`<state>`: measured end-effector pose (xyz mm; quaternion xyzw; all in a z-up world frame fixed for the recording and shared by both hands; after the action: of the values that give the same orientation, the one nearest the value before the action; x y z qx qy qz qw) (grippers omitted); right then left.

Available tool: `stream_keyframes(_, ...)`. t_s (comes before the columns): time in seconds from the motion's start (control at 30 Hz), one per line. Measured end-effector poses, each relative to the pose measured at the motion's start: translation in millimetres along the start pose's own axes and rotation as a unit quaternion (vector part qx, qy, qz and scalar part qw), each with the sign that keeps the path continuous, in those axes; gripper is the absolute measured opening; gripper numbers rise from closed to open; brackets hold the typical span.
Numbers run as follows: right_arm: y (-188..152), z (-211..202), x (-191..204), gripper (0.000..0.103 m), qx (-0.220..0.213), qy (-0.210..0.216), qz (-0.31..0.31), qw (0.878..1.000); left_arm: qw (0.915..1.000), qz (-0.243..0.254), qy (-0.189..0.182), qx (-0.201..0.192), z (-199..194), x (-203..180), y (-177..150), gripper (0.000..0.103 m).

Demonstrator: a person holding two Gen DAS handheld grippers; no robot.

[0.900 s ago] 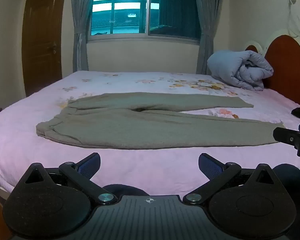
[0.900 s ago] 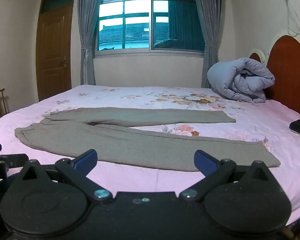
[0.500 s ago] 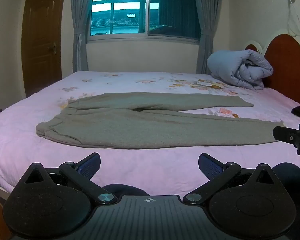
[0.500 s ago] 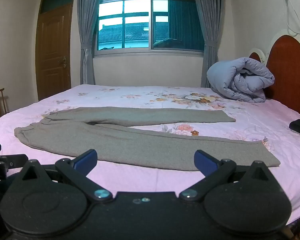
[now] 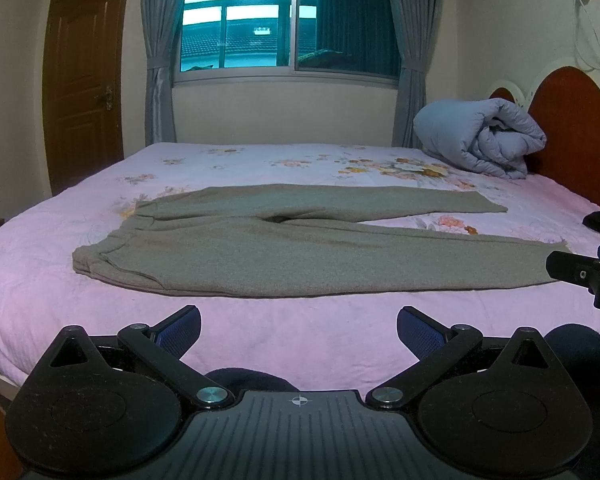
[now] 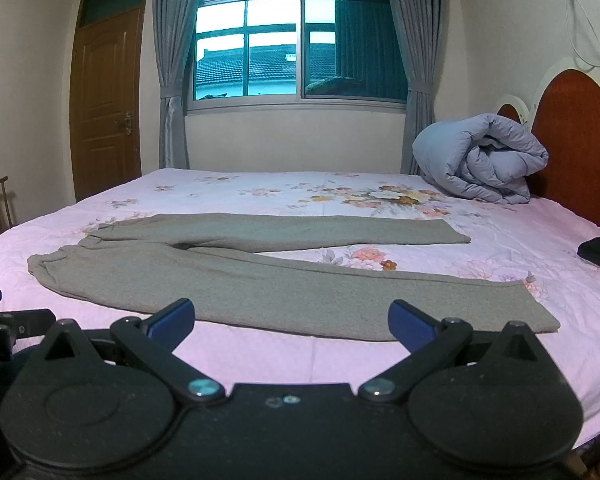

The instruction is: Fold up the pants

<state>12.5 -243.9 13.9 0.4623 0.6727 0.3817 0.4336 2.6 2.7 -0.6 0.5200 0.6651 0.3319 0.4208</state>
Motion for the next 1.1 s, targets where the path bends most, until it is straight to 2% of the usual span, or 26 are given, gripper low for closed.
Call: stream_keyframes(1.1,0.0,0.7,0.2,0.097,0.001,0.000,-0.001,1.000,1.0000,0.003,0.001,0.001,7.5,-2.8,-2.4,0.103)
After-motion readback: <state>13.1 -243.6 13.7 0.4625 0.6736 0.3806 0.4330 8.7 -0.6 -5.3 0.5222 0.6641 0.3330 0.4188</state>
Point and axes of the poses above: each gripper's, at about its wrist camera, not at the fingertips, and z roughly the way its jaws point, x to its left, y to its top, the point moved 1 cm from there along z, roughly the way its jaws point, and after that the axes turned 13 degrees about -z, right-handed, at the moved point
